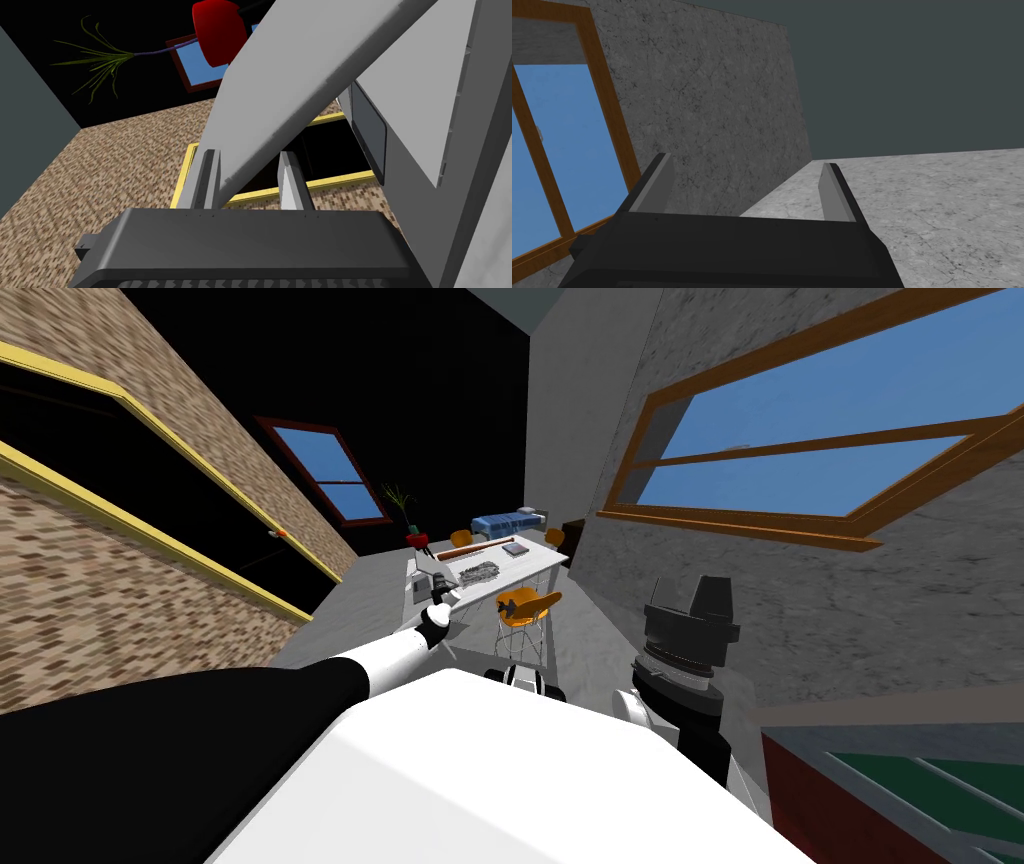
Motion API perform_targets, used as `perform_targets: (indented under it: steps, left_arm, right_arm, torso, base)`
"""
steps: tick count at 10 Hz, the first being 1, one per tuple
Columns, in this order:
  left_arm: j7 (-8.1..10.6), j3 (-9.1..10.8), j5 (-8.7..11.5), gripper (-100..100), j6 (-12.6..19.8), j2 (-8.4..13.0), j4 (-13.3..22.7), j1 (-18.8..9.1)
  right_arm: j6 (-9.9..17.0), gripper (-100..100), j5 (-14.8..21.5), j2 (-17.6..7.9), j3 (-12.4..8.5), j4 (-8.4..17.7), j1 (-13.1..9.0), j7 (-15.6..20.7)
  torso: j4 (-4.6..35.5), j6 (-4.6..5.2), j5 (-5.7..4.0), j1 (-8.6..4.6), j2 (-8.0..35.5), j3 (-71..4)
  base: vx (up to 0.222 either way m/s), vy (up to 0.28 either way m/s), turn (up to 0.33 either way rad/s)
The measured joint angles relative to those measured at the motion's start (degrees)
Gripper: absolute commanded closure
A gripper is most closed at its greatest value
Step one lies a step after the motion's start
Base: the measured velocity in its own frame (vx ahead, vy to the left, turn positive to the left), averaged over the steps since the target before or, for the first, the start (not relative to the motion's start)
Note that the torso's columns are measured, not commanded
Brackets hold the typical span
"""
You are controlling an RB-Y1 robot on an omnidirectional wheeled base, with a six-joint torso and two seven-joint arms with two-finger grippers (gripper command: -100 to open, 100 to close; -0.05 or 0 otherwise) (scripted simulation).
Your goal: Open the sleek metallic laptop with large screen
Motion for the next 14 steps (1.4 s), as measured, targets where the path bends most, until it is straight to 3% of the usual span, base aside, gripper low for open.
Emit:
perform_targets:
  steps: [8,9,12,14]
  left_arm:
    - [11.29,-1.27,4.11,100,-2.59,-3.57,-0.66,0.45]
    - [11.62,-1.28,4.17,-100,-2.66,-3.62,-0.57,0.52]
    - [9.04,0.57,4.13,-100,-1.53,-1.20,2.07,-3.07]
    - [8.37,1.00,4.20,-100,-0.40,-1.94,0.40,-2.95]
  right_arm:
    - [0.00,0,0.00,0.00,0.00,0.00,0.00,0.00]
    - [0.00,0,0.00,0.01,0.01,0.00,0.00,0.00]
    - [0.00,0,0.00,0.01,0.01,0.00,0.00,0.00]
    - [0.00,0,0.00,0.01,0.01,0.00,0.00,0.00]
  torso:
    - [-0.02,0.03,-0.08,-0.19,-0.10,-0.07]
    - [-0.01,0.07,-0.10,-0.25,-0.12,-0.08]
    - [-0.07,0.07,0.01,-0.09,-0.10,-0.07]
    - [-0.02,0.07,-0.06,-0.09,-0.16,-0.10]
  base:
    - [-0.030,0.062,0.004]
    - [-0.036,-0.009,0.019]
    - [-0.043,-0.019,0.005]
    - [-0.017,-0.010,0.006]
